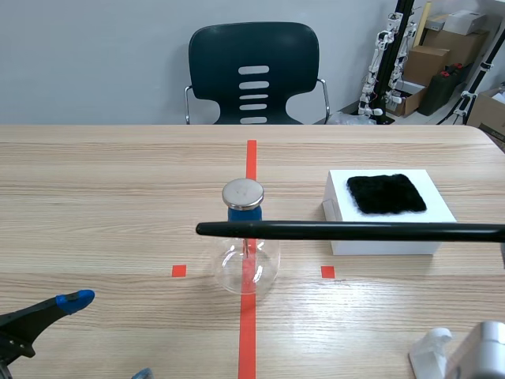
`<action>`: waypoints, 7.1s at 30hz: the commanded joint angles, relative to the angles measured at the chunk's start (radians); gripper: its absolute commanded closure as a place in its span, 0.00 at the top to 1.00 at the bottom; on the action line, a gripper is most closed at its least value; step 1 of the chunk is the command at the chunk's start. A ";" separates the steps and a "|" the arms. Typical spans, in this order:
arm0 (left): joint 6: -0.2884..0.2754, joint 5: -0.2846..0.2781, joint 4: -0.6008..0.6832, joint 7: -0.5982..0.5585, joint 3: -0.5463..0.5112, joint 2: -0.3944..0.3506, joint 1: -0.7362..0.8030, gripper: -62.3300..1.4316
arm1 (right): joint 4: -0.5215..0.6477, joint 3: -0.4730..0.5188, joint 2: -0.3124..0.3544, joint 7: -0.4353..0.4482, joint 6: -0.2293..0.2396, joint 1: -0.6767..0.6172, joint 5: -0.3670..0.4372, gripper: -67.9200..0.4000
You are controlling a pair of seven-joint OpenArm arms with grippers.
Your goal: Do the electroscope experiment. hold the rod still at the electroscope
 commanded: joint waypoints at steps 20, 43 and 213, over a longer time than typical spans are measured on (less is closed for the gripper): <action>-0.002 -0.006 0.005 -0.016 -0.002 0.005 -0.005 1.00 | 0.041 0.216 0.155 -0.087 -0.015 0.061 0.167 0.02; -0.002 -0.006 0.005 -0.016 -0.002 0.005 -0.005 1.00 | -0.040 0.285 0.559 -0.339 0.080 0.362 0.282 0.02; -0.002 -0.006 0.005 -0.016 -0.002 0.005 -0.005 1.00 | -0.304 -0.462 0.743 -0.468 0.323 0.955 -0.116 0.02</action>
